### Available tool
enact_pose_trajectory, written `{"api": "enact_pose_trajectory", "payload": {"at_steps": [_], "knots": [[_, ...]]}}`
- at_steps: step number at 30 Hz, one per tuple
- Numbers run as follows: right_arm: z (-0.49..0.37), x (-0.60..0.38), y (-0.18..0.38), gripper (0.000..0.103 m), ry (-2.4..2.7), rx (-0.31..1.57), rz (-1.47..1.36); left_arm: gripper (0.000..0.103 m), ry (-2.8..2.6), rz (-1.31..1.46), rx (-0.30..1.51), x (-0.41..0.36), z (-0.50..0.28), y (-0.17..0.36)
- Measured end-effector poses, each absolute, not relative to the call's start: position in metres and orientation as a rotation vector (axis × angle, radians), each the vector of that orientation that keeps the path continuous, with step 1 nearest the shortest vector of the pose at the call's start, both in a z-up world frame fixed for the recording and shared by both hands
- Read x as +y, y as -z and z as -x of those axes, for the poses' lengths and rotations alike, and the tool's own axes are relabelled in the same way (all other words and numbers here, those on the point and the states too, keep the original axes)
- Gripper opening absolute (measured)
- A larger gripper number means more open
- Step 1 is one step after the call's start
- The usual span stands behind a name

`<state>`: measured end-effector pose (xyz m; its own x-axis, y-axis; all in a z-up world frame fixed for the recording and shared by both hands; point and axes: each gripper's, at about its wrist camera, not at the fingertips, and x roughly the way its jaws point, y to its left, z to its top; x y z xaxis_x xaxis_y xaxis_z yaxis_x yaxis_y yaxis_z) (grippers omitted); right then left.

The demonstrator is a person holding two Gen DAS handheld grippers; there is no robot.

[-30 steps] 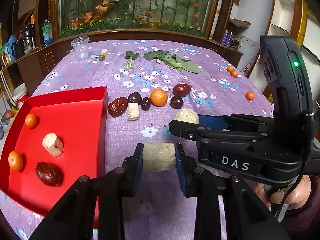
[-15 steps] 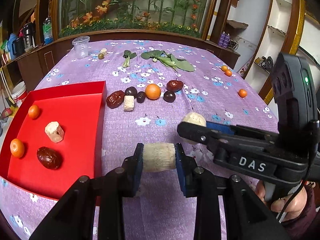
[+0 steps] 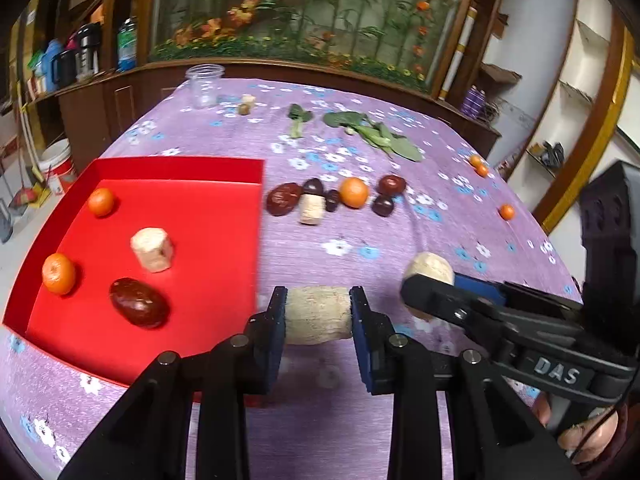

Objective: Organize fruits
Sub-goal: 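Carry the cylinder chunk and square chunk into the red tray and open both tools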

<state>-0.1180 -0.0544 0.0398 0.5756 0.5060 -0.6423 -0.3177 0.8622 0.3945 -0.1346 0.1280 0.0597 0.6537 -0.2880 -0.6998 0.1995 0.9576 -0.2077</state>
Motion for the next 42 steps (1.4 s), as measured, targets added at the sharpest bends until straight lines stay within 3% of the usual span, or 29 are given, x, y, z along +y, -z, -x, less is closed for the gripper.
{"api": "enact_pose_trajectory", "payload": {"at_steps": [24, 42], "knots": [[0.103, 0.036, -0.054, 0.043, -0.663, 0.849, -0.154, 0.03, 0.012, 0.292, 0.768, 0.266, 0.126, -0.061], [0.087, 0.111, -0.025, 0.043, -0.725, 0.901, 0.049, 0.03, -0.041, 0.276, 0.821, 0.278, 0.106, -0.035]]}}
